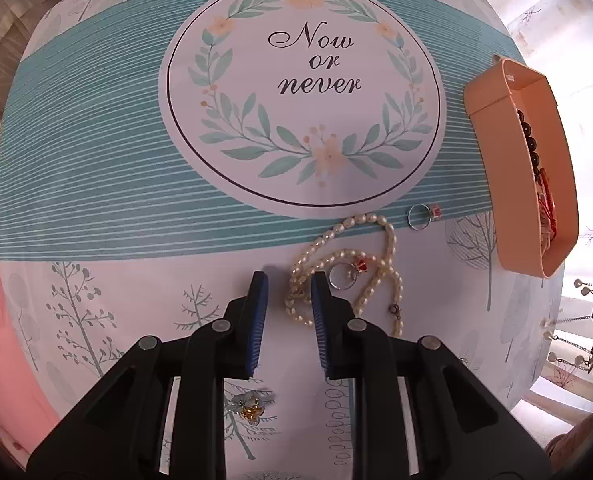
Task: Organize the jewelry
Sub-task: 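Drop the pearl necklace into the box with the left tool while the right tool holds the clip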
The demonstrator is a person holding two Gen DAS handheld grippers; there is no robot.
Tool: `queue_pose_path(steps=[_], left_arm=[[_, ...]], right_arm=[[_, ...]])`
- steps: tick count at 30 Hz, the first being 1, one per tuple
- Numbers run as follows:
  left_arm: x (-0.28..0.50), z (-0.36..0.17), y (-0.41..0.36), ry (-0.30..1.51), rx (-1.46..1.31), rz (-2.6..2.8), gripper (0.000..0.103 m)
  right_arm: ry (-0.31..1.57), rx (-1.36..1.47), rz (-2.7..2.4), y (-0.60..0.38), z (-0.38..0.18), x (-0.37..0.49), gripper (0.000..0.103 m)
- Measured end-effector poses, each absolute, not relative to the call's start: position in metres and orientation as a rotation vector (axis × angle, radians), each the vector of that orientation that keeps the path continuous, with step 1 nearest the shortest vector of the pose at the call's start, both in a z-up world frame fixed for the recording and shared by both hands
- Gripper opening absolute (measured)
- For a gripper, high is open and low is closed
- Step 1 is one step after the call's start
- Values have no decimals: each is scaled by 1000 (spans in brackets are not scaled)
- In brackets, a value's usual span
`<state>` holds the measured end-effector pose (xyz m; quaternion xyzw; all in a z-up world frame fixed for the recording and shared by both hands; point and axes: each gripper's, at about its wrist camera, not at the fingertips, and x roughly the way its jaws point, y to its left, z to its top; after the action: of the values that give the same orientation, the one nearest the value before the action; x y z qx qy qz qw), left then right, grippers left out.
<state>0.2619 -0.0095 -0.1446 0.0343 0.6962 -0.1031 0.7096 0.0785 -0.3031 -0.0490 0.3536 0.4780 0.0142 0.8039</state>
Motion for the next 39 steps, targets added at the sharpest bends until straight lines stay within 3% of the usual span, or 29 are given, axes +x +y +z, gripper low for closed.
queue_pose_path(steps=[3, 6, 12, 30, 35, 39], left_arm=[[265, -148, -23, 1545, 117, -207, 17], [263, -149, -29, 1555, 155, -178, 3], [260, -142, -33, 1571, 108, -175, 3], [225, 73, -134, 1201, 112, -435, 3], [232, 70, -176, 1202, 140, -454, 3], [243, 36, -202, 1254, 155, -453, 3]], right_arm=[[1021, 759, 32, -305, -49, 79, 16], [1018, 767, 28, -307, -49, 78, 16], [1006, 785, 28, -313, -48, 70, 16], [907, 779, 4, -336, -16, 38, 16], [876, 784, -24, -349, -6, 24, 16], [870, 788, -50, -359, -1, 20, 16]])
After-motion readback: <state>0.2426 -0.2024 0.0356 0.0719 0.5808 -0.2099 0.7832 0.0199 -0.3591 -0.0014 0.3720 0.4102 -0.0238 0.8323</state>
